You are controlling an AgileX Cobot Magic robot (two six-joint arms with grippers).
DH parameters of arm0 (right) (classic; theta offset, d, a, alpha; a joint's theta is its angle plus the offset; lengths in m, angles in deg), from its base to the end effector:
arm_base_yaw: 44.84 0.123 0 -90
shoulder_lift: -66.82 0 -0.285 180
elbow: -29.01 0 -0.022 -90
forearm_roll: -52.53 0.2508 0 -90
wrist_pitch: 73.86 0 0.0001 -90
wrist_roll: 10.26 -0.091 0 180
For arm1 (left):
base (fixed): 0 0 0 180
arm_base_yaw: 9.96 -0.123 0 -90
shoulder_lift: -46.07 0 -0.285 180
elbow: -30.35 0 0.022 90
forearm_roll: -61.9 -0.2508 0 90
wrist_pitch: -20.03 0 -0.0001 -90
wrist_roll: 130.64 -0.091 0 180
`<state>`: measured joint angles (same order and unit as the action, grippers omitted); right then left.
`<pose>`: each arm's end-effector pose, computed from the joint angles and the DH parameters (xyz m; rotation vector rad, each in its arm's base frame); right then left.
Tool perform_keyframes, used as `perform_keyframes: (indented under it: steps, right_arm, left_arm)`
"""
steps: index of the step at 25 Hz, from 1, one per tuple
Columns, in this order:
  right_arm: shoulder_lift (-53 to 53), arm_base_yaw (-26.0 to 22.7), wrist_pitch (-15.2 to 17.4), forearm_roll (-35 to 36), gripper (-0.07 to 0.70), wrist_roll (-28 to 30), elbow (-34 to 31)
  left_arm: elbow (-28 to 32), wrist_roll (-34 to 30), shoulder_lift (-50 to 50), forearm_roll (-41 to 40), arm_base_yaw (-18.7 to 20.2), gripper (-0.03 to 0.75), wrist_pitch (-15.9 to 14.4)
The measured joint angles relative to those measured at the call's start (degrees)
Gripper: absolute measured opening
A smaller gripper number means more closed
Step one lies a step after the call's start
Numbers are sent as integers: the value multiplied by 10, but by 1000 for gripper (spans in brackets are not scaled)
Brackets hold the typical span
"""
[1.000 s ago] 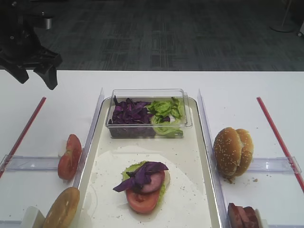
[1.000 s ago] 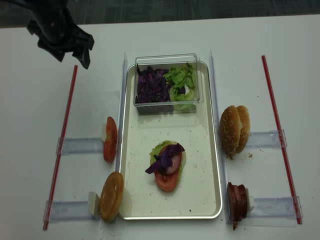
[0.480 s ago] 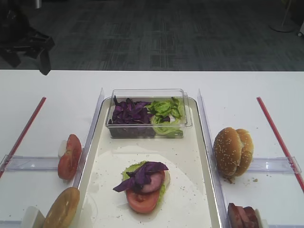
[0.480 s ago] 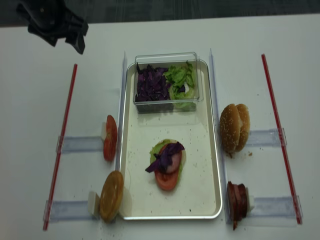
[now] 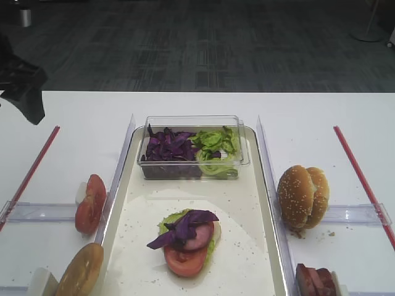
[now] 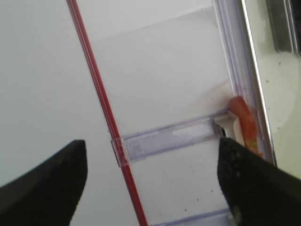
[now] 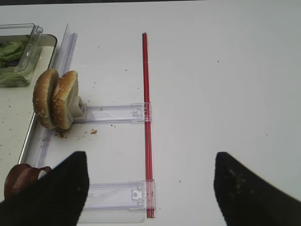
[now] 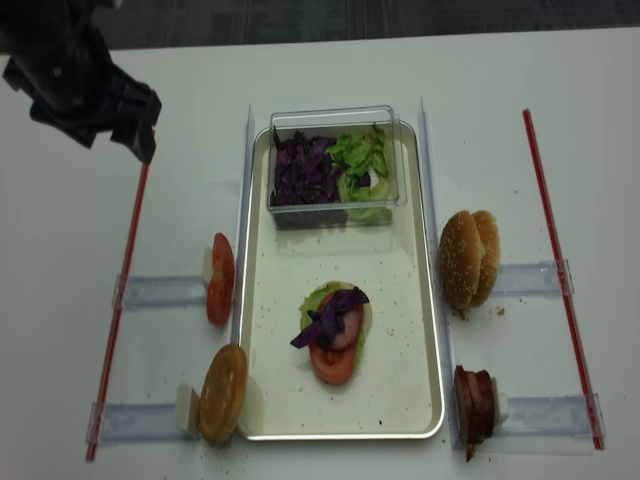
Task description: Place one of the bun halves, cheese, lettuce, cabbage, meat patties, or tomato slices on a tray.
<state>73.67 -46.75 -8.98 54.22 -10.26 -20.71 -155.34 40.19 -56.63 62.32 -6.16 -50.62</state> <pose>-0.0081 0.0027 0.2660 0.0327 2.1191 0.0159 0.3328 -0.0227 0.3033 0.3280 2.9077 0.0043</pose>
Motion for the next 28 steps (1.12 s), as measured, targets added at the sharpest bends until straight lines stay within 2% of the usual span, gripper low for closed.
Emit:
perform_keyframes:
  steps: [19, 28]
  right_arm:
    - [0, 0, 0, 0, 571, 0, 0]
    - [0, 0, 0, 0, 571, 0, 0]
  left_arm:
    - [300, 44, 300, -4, 0, 524, 0]
    - [434, 46, 468, -4, 0, 524, 43]
